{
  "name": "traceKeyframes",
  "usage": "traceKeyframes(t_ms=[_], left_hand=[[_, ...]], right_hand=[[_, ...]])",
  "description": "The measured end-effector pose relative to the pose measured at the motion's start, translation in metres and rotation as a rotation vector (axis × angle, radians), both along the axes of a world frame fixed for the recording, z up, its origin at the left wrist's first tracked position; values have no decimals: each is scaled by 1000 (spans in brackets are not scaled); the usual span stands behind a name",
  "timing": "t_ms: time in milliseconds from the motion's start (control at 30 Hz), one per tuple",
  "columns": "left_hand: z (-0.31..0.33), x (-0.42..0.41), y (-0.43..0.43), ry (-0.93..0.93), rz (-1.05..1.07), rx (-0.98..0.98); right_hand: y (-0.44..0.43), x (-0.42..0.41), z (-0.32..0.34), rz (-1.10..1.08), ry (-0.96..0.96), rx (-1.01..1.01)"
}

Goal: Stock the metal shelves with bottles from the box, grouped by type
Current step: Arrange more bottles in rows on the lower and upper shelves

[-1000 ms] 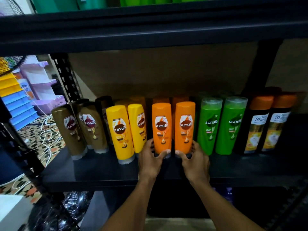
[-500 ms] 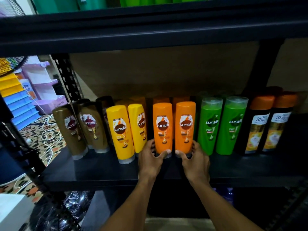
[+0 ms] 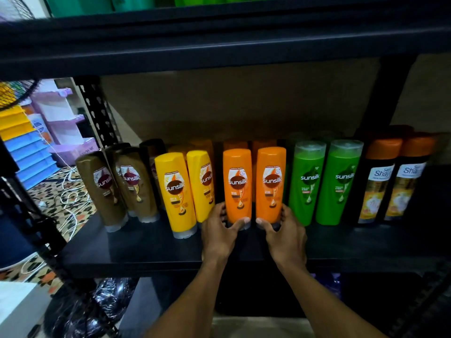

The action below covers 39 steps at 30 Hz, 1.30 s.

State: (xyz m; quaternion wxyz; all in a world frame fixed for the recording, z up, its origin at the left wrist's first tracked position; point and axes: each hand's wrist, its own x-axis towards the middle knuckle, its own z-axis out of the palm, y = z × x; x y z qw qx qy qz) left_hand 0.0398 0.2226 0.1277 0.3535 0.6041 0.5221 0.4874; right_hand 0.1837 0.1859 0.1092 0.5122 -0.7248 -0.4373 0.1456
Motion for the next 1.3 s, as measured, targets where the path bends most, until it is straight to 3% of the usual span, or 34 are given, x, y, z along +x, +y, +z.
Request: traceKeyframes(t_ms=[967, 1200, 1300], left_hand=[[-1, -5, -1, 11, -32, -22], [-2, -47, -42, 83, -56, 56], [-1, -85, -58, 100, 60, 174]], right_hand=[[-7, 0, -1, -13, 20, 7], [-65, -31, 8, -30, -5, 95], [-80, -63, 6, 65, -99, 194]])
